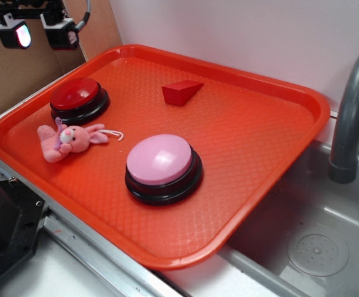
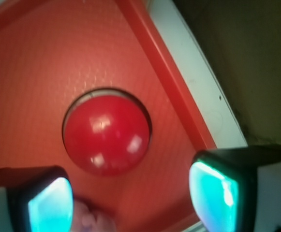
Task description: Push the red button.
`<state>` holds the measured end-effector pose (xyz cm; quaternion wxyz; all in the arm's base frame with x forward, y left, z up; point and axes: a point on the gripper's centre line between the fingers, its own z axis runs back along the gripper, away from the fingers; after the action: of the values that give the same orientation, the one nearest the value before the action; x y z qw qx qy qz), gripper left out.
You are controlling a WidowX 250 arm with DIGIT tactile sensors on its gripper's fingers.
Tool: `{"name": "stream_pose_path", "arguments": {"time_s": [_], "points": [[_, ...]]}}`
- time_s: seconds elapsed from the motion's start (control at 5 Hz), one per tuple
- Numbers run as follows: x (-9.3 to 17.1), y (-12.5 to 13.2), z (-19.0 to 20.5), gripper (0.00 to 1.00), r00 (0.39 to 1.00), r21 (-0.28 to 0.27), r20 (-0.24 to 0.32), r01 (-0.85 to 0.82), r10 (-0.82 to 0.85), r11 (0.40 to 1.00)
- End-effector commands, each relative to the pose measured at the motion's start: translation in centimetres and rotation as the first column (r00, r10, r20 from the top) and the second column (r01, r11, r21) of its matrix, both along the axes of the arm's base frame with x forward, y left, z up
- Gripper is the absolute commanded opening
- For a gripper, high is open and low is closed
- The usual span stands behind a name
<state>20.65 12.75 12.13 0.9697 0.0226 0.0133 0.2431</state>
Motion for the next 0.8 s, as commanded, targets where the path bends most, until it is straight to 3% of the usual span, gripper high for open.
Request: {"name": "stream_pose_path", "arguments": {"time_s": [0.0,0.6], "points": [[-1.5,0.31,3.18,1.0,0.999,0.038,0.05,-0.021,0.019,0.999],[-1.88,-0.44,3.11,1.0,0.999,0.024,0.053,-0.002,0.001,1.0]]}}
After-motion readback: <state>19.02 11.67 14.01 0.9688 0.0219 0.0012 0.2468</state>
